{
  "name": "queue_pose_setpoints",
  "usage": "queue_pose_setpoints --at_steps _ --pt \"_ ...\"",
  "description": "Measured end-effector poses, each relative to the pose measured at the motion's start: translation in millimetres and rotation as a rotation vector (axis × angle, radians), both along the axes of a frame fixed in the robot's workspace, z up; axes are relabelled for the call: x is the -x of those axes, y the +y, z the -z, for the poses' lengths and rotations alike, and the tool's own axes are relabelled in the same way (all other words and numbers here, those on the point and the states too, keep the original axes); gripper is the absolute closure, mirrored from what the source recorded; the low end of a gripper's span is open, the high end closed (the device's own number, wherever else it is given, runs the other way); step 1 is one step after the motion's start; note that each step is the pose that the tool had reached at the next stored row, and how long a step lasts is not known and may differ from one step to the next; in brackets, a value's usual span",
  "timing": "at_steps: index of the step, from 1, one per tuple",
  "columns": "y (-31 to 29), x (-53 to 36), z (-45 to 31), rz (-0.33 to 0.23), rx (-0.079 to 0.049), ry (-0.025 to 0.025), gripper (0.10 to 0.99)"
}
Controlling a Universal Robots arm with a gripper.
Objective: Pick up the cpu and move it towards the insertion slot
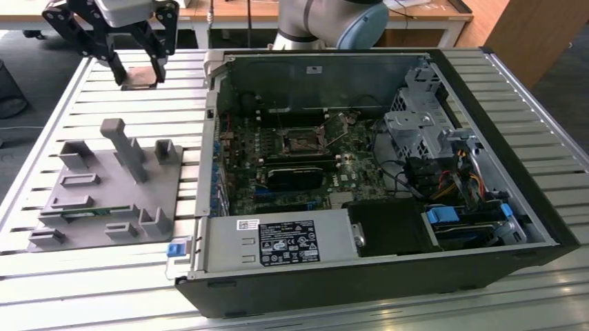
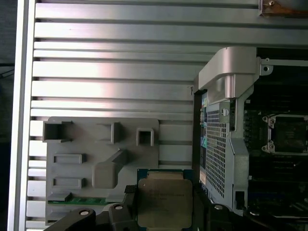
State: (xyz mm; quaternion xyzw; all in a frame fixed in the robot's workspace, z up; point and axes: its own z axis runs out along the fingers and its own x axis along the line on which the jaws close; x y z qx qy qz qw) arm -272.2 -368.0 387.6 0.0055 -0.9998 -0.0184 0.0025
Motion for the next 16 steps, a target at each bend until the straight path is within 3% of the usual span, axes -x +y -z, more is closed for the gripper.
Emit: queue_pose_setpoints --at_steps 16 --pt "0.5 -15.3 0.0 0.0 0.0 0.0001 0.541"
